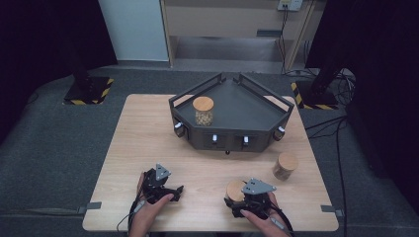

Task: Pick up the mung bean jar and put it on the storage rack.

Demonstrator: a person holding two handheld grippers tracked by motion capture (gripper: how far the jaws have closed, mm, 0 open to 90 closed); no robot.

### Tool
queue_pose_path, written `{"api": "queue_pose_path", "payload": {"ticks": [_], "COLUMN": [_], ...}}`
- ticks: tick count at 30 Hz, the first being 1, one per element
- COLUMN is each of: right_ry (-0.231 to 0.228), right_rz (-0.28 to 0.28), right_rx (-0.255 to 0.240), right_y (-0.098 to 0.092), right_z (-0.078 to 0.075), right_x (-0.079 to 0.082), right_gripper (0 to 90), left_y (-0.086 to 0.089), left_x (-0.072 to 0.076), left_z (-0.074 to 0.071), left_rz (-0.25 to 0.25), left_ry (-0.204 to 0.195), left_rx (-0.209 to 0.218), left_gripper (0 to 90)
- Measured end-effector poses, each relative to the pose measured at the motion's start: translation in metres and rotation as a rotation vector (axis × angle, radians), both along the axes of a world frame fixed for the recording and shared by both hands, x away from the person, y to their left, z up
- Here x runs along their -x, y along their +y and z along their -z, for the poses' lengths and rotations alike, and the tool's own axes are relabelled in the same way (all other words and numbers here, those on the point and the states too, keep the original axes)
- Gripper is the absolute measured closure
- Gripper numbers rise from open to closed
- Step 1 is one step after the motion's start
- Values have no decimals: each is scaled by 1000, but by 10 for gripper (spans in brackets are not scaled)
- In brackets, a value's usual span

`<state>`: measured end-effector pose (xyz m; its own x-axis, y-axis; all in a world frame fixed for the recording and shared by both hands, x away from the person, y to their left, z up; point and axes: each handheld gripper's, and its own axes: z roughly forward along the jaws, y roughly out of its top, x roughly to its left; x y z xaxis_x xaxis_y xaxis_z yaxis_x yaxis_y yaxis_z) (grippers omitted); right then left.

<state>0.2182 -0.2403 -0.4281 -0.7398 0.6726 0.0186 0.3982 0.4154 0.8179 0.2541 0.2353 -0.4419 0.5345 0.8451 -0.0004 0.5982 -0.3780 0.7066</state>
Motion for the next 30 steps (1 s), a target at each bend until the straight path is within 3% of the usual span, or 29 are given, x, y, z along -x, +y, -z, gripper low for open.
{"api": "queue_pose_path", "payload": {"ticks": [9,30], "right_ry": [-7,-53], "right_rz": [12,36], "right_rx": [-7,26], "right_y": [1,12], "right_z": [-1,-44], "right_x": [2,-20], "right_gripper": [255,255], "left_y": [0,0], "left_x": [0,0], "left_z": [0,0], "left_rz": [0,0], "left_ry": [0,0], "left_rx": [0,0], "left_gripper": [0,0]}}
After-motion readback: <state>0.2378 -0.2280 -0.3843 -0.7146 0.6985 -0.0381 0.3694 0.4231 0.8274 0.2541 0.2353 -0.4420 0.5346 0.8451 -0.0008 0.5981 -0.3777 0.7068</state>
